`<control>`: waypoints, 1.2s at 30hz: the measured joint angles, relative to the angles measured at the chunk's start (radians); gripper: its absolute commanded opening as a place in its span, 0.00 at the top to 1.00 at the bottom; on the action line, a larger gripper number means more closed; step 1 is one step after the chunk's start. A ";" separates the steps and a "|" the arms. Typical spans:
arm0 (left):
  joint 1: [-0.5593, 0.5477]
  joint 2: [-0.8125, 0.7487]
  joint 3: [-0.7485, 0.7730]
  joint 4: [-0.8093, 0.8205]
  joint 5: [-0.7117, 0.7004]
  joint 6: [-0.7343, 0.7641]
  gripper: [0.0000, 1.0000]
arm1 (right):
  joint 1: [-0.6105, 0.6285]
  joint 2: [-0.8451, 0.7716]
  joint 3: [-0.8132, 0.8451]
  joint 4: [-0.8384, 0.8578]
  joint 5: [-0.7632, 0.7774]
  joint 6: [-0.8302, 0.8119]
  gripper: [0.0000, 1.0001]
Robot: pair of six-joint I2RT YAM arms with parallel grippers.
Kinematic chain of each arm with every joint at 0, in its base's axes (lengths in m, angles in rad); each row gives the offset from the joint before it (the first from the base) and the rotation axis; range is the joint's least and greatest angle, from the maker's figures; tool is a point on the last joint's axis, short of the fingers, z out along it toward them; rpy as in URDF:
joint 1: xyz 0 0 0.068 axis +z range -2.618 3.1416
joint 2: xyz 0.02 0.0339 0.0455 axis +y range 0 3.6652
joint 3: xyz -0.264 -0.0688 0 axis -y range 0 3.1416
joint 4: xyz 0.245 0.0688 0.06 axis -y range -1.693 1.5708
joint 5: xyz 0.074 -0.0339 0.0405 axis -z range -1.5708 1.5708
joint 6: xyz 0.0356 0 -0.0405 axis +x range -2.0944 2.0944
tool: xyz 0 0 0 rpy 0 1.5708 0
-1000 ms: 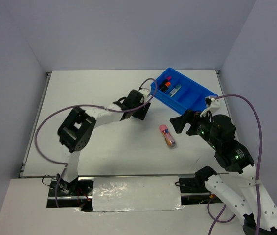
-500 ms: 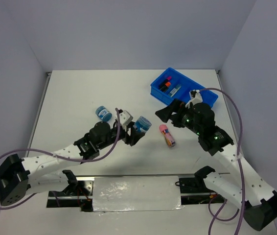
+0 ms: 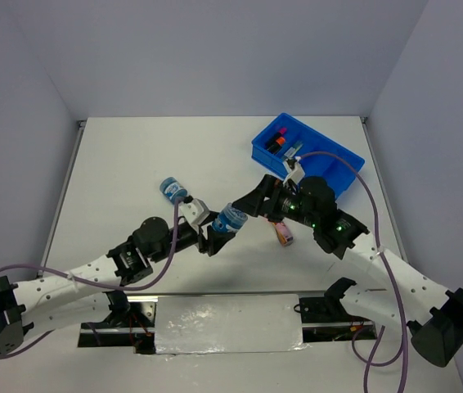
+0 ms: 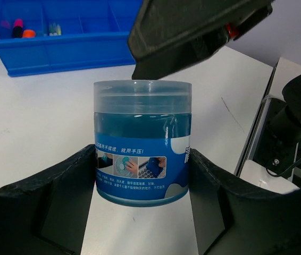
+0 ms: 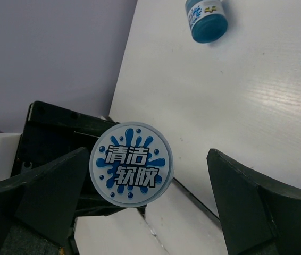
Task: Sort the stationery into containers
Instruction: Pick up the stationery from the center of the board, then place the stationery in the storage box.
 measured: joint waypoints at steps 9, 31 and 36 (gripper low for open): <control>-0.002 -0.026 0.000 -0.016 -0.001 0.024 1.00 | 0.085 0.075 0.000 0.066 -0.076 0.013 0.16; -0.010 0.168 0.378 -0.471 -0.518 -0.153 0.01 | -0.027 0.132 0.096 -0.029 0.210 -0.187 1.00; 0.017 0.234 0.695 -0.847 -0.777 -0.360 0.01 | -0.172 0.248 0.217 -0.042 0.472 -0.291 1.00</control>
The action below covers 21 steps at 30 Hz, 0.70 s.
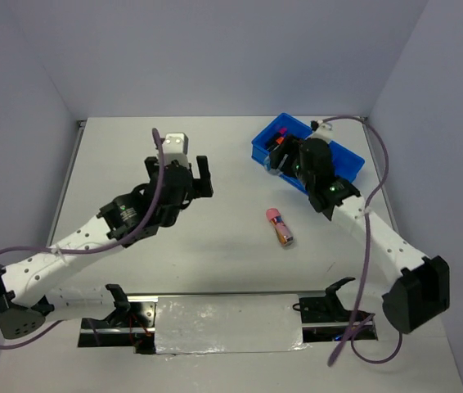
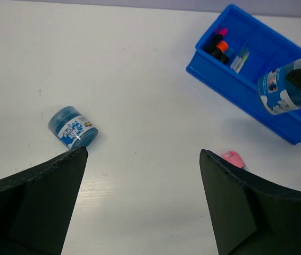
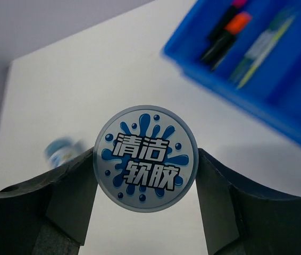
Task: Sort the stationery into containers
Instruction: Place the stationery in the storage box.
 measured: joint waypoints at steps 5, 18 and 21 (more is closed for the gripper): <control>0.002 -0.047 0.112 -0.170 -0.007 -0.042 0.01 | -0.164 0.209 0.135 0.013 0.174 -0.109 1.00; 0.002 -0.281 -0.069 -0.323 0.074 -0.054 0.01 | -0.332 0.527 0.291 0.094 0.279 -0.319 1.00; 0.002 -0.304 -0.080 -0.336 0.074 -0.039 0.01 | -0.365 0.555 0.291 0.108 0.252 -0.326 0.98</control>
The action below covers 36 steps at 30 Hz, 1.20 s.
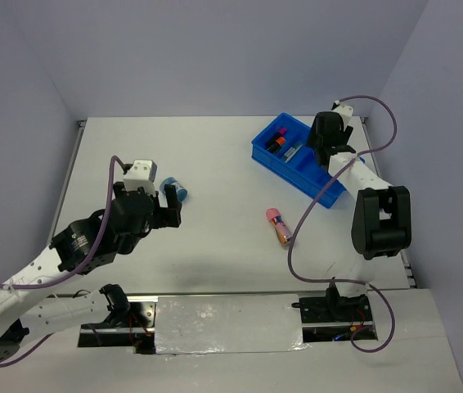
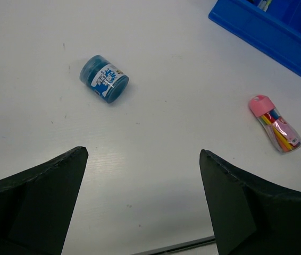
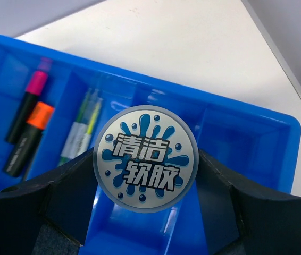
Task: Sort the stationery into containers
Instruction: Place the stationery in the storage box.
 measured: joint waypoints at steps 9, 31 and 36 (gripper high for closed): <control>0.000 -0.035 -0.047 -0.017 -0.001 0.010 0.01 | -0.084 0.084 0.000 0.047 -0.085 -0.021 0.88; 0.000 -0.039 -0.077 -0.035 0.007 0.012 0.01 | -0.116 0.148 0.022 0.104 -0.167 -0.013 0.61; 0.000 -0.039 -0.078 -0.034 0.018 0.013 0.01 | -0.116 0.150 0.022 0.108 -0.183 -0.010 0.35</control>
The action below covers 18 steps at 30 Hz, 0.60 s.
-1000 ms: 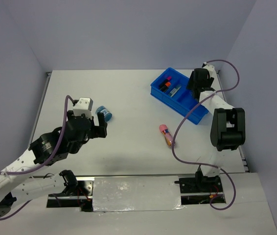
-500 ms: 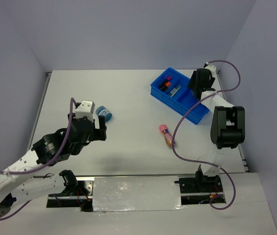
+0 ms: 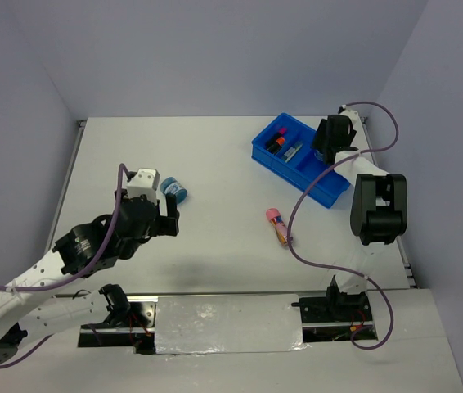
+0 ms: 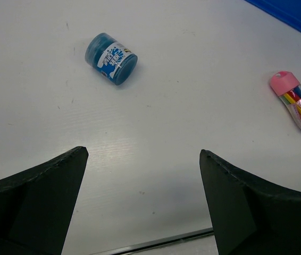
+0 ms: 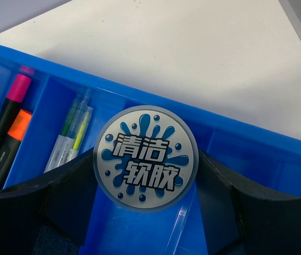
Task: Sort the stationery into containers
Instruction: Place the stationery in the storage box.
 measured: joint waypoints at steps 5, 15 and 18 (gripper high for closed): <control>0.000 0.003 -0.001 0.003 0.007 0.006 0.01 | 0.000 0.000 0.002 0.001 -0.002 0.013 0.00; 0.005 0.084 -0.001 -0.040 -0.062 -0.116 0.01 | 0.000 -0.026 0.062 -0.045 -0.010 0.041 0.00; 0.074 0.162 0.011 -0.037 -0.063 -0.172 0.01 | 0.006 -0.094 0.061 -0.137 -0.037 0.085 0.00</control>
